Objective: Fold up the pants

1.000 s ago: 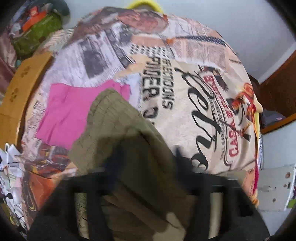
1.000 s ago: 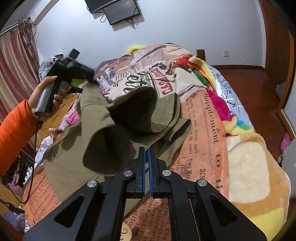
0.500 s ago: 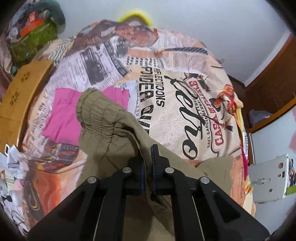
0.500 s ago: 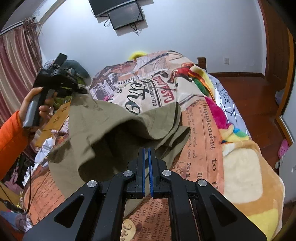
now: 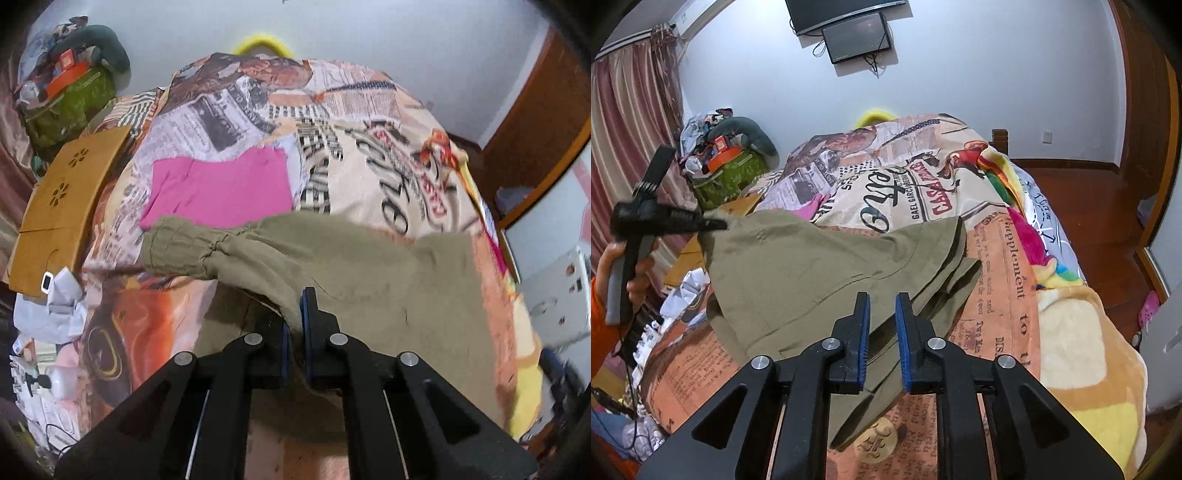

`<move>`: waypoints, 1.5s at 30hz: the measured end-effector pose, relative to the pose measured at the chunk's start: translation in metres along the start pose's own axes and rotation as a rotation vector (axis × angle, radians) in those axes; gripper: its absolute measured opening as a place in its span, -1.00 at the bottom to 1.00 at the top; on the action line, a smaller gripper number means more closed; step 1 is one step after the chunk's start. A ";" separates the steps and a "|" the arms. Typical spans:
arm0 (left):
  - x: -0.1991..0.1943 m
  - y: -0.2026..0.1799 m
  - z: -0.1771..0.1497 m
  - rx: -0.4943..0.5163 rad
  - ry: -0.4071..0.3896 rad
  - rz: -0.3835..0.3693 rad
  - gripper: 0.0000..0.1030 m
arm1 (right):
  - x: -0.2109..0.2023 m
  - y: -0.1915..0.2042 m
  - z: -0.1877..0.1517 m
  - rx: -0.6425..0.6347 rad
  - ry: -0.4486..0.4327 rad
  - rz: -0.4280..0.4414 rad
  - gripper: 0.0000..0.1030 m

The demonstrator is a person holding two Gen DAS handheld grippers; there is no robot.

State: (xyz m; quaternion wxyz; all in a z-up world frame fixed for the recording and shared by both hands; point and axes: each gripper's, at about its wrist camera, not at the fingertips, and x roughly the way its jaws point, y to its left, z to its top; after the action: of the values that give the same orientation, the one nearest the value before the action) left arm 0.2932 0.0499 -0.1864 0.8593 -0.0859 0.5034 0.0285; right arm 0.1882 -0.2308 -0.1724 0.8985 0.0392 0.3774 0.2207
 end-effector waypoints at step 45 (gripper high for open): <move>0.078 0.094 -0.045 0.064 0.114 0.170 0.57 | 0.051 0.027 -0.047 -0.086 0.332 0.052 -0.10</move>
State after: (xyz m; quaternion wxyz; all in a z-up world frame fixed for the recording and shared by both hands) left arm 0.2803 0.1317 -0.2869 0.8260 -0.0171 0.5576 0.0802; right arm 0.1767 -0.1894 -0.2332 0.8187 -0.0263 0.5096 0.2633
